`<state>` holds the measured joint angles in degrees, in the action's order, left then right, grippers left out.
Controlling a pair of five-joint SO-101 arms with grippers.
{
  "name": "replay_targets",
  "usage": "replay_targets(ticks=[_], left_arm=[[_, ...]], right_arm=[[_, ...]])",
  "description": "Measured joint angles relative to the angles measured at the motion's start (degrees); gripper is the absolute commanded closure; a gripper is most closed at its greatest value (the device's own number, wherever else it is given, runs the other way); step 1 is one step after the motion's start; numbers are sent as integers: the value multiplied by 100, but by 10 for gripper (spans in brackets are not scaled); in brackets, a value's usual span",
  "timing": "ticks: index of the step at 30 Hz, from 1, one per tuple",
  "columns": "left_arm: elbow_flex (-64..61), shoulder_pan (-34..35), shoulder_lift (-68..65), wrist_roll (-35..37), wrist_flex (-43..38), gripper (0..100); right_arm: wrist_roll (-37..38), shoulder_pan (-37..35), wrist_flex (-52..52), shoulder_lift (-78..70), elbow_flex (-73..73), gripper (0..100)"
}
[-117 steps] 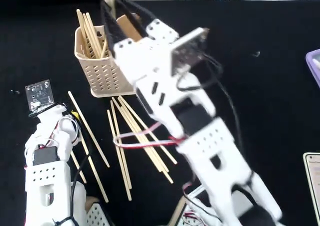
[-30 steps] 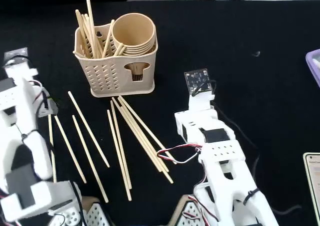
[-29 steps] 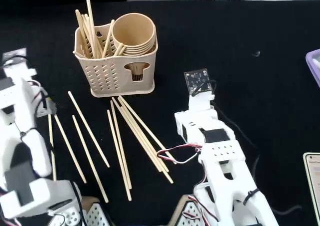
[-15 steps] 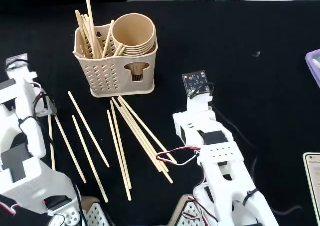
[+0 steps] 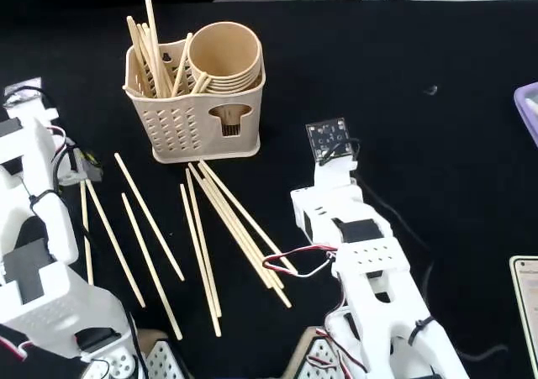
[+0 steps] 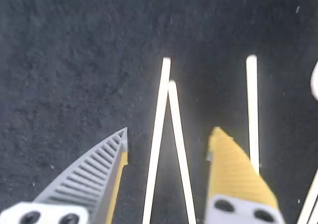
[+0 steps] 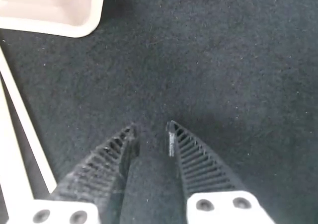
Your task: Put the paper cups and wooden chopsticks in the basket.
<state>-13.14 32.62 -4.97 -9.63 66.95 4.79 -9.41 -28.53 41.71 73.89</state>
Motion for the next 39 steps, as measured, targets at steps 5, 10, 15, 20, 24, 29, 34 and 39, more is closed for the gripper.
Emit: replay_targets(ticks=[5, 10, 15, 20, 24, 29, 34, 39], left_arm=[[-519, 0, 0, 0, -659, 737], [-1037, -88, 0, 0, -1169, 737], [-1538, -88, 0, 18, -1635, 750], [-1653, -114, 26, 44, -1697, 855], [-1653, -123, 44, 53, -1556, 884], [-1653, -123, 44, 53, -1538, 887], [-1653, -193, 44, 53, -1609, 888], [-1670, -387, 44, 35, -1916, 888]], right_arm=[[0, 0, 0, 0, 0, 903], [0, 0, 0, 0, 0, 903], [0, 0, 0, 0, 0, 903], [0, 0, 0, 0, 0, 903], [0, 0, 0, 0, 0, 903], [0, 0, 0, 0, 0, 903], [0, 0, 0, 0, 0, 903], [0, 0, 0, 0, 0, 903]])
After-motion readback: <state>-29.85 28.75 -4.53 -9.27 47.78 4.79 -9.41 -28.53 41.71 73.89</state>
